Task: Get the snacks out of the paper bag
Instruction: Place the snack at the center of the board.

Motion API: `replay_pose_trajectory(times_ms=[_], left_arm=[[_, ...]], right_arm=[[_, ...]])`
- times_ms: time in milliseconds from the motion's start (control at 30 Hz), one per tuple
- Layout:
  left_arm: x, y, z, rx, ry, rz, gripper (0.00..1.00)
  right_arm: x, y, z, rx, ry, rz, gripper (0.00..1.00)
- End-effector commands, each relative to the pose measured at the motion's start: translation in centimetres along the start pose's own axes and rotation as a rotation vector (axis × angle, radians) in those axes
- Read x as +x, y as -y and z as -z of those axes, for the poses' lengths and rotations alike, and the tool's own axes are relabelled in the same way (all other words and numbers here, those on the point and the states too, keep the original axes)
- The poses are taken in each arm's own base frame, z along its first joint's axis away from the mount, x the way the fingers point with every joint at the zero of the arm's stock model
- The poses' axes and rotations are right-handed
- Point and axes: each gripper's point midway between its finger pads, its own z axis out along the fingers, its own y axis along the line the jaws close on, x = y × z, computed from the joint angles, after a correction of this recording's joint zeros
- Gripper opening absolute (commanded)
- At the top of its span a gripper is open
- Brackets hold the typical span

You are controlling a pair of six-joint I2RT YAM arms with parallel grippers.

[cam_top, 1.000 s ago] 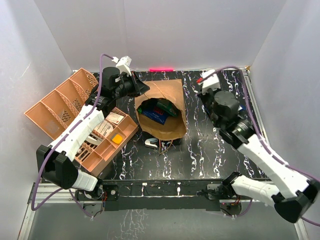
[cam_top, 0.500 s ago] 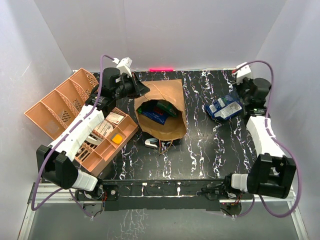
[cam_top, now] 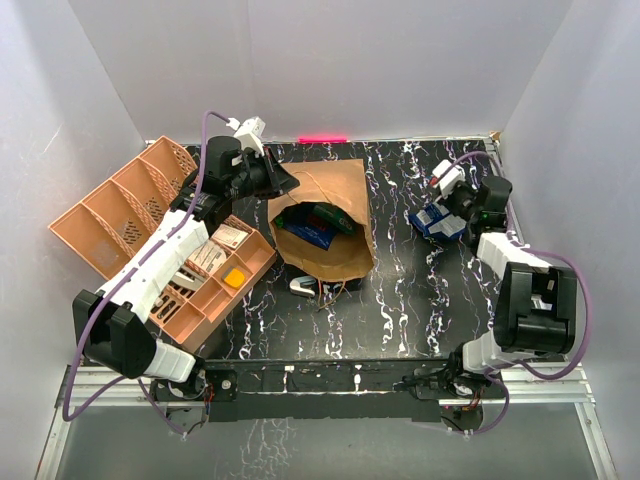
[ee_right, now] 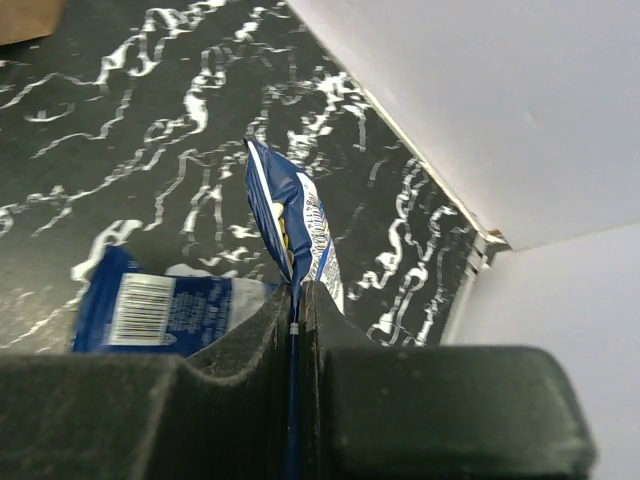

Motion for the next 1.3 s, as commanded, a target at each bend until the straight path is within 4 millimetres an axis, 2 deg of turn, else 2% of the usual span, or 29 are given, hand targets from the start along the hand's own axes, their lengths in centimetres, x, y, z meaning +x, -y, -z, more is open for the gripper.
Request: replay_pose_trajectory(times_ms=[0,267,467,667,800,1067,1167,1267], left_arm=[[-1.0,1.1,1.4,0.026,0.033,-0.018,0.0],[-0.7,1.0,1.4,0.03,0.029,-0.014,0.0],[-0.4,0.8,1.4,0.023,0.022,-0.011,0.0],[-0.4,0.9,1.4,0.026,0.02,-0.011,0.0],[-0.6,1.0,1.5,0.024,0.024,-0.013,0.0],[-0.8,1.2,1.8,0.022,0.019,-0.023,0.0],[-0.9,1.0,1.8,0.016,0.021,-0.025,0.0],[-0.8,1.2,1.7,0.026,0.019,-0.021,0.0]], right_arm=[[-0.9,-0.9,-0.8,0.005,0.036,0.1,0.07],[1.5,-4.6,-1.2,-0.067,-0.036,0.013,0.07],[3.3,-7.9,-0.7,-0.113,-0.088,-0.039,0.07],[4.8,-9.8,-0.3,-0.128,-0.107,-0.088,0.07],[5.6,-10.7,-0.4,-0.136,-0.116,-0.115,0.07],[6.8,-10.8,-1.1,-0.116,-0.135,-0.135,0.07],[6.7,-11.3,-1.0,-0.119,-0.123,-0.173,0.07],[5.9,-11.0,-0.7,-0.11,-0.106,-0.197,0.07]])
